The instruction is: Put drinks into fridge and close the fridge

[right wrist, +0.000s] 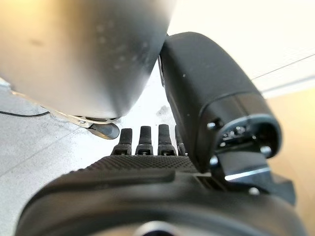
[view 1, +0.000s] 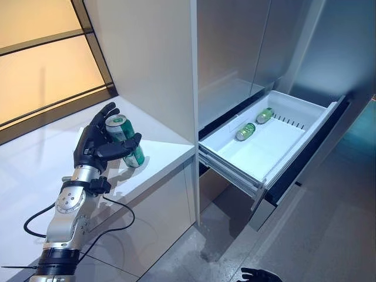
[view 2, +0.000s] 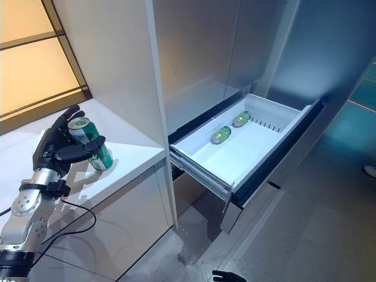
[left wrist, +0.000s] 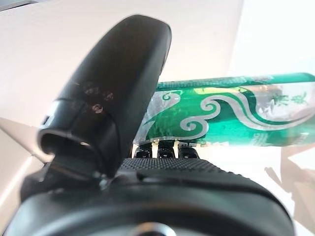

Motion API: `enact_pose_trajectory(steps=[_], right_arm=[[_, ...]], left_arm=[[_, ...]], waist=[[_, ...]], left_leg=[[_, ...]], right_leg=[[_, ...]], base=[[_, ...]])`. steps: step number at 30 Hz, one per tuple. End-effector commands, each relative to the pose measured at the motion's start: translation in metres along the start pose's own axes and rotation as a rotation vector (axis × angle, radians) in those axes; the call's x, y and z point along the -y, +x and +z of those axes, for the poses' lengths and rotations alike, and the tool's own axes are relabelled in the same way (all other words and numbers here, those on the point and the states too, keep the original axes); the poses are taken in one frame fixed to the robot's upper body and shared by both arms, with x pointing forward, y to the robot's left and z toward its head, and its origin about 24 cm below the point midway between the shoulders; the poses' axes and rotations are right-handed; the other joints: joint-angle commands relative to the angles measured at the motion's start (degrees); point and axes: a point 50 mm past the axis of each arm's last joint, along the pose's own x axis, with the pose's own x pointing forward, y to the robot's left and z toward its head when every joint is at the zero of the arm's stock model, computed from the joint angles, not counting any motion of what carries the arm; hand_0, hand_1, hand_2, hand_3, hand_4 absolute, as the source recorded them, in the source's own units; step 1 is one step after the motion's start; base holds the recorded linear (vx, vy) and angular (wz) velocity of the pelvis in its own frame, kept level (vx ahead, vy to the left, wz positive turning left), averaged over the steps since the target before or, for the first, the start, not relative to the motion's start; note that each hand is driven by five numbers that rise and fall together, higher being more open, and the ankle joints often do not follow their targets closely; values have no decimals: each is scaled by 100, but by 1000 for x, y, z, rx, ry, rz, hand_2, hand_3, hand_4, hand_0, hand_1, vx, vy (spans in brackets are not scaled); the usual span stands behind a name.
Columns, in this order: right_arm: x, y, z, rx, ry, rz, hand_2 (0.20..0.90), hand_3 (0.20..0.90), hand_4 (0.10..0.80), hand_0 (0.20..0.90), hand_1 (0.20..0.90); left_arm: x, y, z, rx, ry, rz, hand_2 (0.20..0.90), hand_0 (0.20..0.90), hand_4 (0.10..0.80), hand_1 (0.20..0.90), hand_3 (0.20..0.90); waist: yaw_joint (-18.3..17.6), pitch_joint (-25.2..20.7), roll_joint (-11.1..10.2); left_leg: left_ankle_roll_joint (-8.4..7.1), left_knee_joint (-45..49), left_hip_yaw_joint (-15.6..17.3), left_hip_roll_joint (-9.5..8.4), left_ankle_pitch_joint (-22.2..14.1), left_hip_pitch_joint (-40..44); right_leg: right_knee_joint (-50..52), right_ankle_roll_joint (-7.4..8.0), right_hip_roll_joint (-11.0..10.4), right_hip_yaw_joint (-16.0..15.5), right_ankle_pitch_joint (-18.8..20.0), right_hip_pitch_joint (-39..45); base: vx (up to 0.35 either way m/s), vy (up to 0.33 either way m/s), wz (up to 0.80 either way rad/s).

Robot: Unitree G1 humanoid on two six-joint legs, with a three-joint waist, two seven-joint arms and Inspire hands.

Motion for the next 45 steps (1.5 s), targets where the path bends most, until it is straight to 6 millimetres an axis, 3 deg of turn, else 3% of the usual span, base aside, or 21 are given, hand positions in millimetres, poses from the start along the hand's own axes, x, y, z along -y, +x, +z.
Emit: enact_pose_trajectory(steps=[1,30,32,33,34,35,45], right_arm=[[7,-6,-22,-94,-38,11,900,900,800,900,900],[-1,-3,-19,-79,-28,-1,900,900,800,900,900],[-1,-3,-18,-76,-31,0,900,900,800,900,900],[-1,-4,-18,-73,-31,1,900,900,800,900,900],[-2,-4,-17,-73,-32,2,900,900,800,900,900],[-2,-4,-17,-72,-32,3,900,900,800,900,900],[-2,-4,-17,-59,-35,17,900,900,800,900,900]], left_arm=[[-3,31,68,283,56,24,900,900,800,900,900],[-12,37,62,268,-6,131,900,900,800,900,900],[-12,37,61,268,-3,129,815,815,701,815,801],[-11,37,62,270,0,121,382,382,196,382,296],[-11,37,62,271,1,120,382,382,196,382,296],[-10,37,62,273,1,116,300,300,100,300,200],[-6,33,74,378,-39,109,300,300,100,300,200]], waist=[[-118,-124,18],[-314,-6,-13],[-330,3,-22],[-339,11,-30],[-340,11,-32],[-343,12,-38],[-390,46,-89]], left_leg=[[214,97,233,-378,-556,4],[372,237,336,-471,-700,10],[372,248,347,-471,-705,1],[375,251,347,-474,-709,0],[375,251,348,-475,-709,-1],[377,251,351,-478,-710,-7],[385,282,394,-469,-726,-42]], right_leg=[[702,253,65,294,-781,-249],[937,309,68,584,-782,-451],[945,310,72,602,-780,-465],[952,312,74,612,-778,-473],[952,314,75,614,-777,-475],[952,317,77,622,-775,-481],[1004,328,108,699,-761,-556]], base=[[15,21,-4],[19,11,-5],[20,-1,-4],[21,-4,-4],[19,-8,-5],[12,-13,-6],[10,-11,-5]])
